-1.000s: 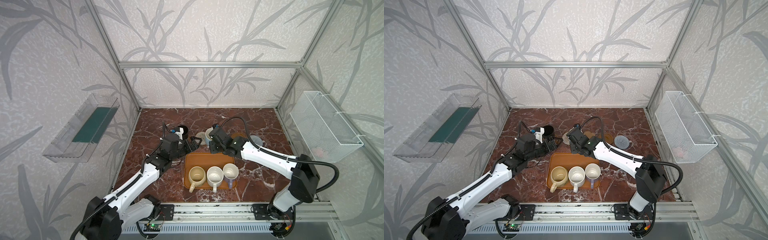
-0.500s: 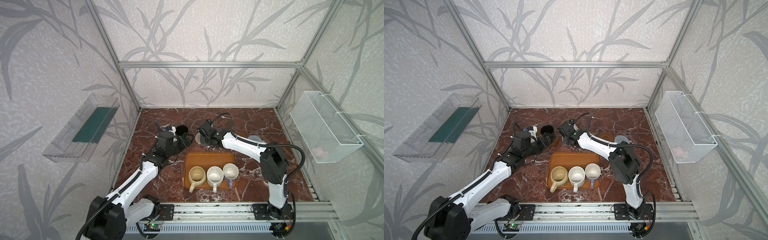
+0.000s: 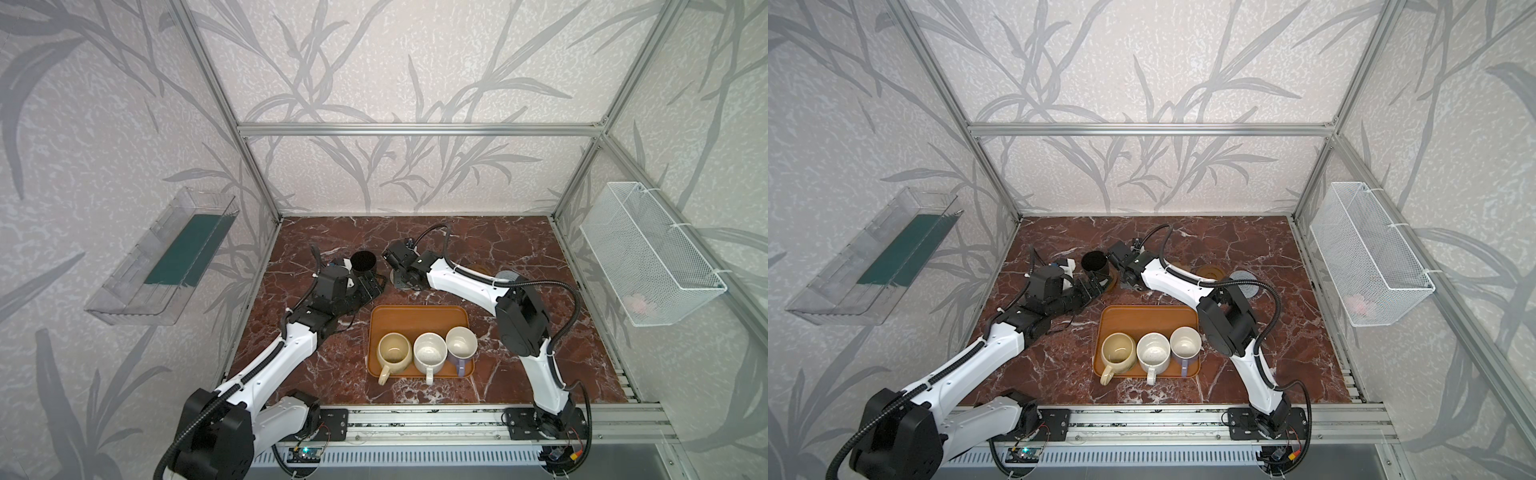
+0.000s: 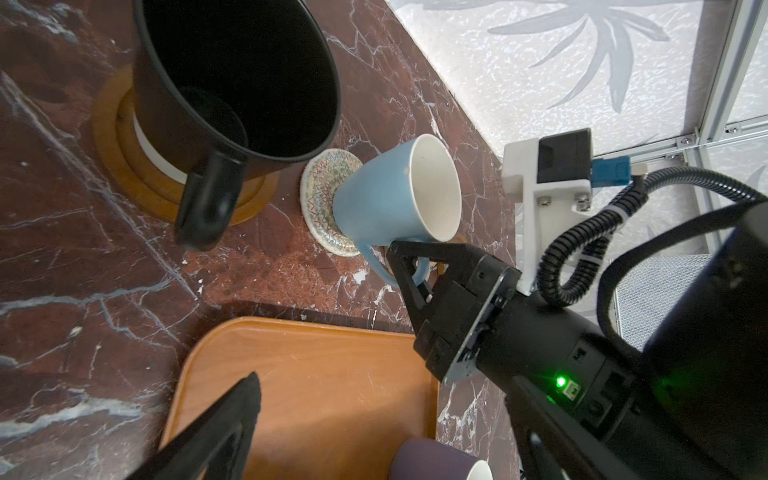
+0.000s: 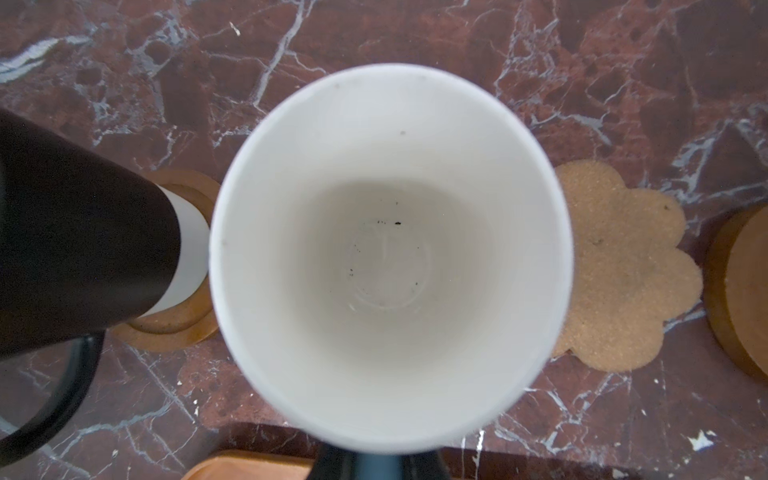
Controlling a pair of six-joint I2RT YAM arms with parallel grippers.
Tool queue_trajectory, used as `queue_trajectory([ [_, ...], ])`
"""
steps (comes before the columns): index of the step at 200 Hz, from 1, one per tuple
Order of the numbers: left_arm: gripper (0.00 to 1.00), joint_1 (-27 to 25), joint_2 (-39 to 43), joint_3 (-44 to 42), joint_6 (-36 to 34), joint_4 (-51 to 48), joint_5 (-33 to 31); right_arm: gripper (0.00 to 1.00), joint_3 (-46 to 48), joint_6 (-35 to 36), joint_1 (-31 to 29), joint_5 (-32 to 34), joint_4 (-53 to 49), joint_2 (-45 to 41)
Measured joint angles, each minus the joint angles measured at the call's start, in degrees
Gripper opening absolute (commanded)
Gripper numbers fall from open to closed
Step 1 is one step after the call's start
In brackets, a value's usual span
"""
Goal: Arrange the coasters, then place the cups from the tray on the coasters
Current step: 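Carry the pale blue mug onto the woven multicolour coaster with right gripper, then open right gripper and withdraw while left gripper reaches to the beige mug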
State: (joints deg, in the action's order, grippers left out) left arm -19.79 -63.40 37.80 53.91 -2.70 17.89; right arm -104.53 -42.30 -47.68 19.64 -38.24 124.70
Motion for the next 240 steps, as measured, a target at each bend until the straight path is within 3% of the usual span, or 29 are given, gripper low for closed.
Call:
queue_trajectory([
  [53, 0.95, 0.13, 1.77, -0.31, -0.44, -2.12, 0.07, 0.06, -1.38, -0.50, 0.00, -0.22, -0.83, 0.70],
  [71, 0.95, 0.15, 3.28, -0.37, -0.87, -3.17, -0.02, 0.28, -1.38, -0.52, 0.00, -0.26, -0.81, 0.70],
  [109, 0.98, 0.15, 4.90, -0.37, -2.62, -5.57, -0.15, 0.57, -1.36, -0.13, 0.00, -0.87, -0.66, 0.68],
  [119, 0.98, 0.07, 4.68, 0.83, -4.68, -10.03, -1.03, 0.66, -1.33, 0.13, 0.00, -1.18, -0.57, 0.68],
  [129, 0.99, -0.17, 4.00, 3.34, -7.34, -15.96, -2.01, 0.83, -1.11, 0.39, 0.00, -1.31, -0.46, 0.61],
  [145, 0.99, -0.50, 3.96, 6.99, -10.91, -22.51, -2.86, 0.93, 0.66, 0.70, 0.00, -1.57, 0.02, -0.44],
  [183, 0.99, -3.89, 7.89, 10.43, -15.98, -34.25, -3.93, 0.96, 5.99, 2.10, -0.04, -1.70, -0.15, -7.45],
  [240, 0.99, -24.90, 7.39, 15.61, -16.61, -47.93, -11.50, 0.97, 22.51, 4.35, -0.07, -3.34, 2.73, -31.89],
])
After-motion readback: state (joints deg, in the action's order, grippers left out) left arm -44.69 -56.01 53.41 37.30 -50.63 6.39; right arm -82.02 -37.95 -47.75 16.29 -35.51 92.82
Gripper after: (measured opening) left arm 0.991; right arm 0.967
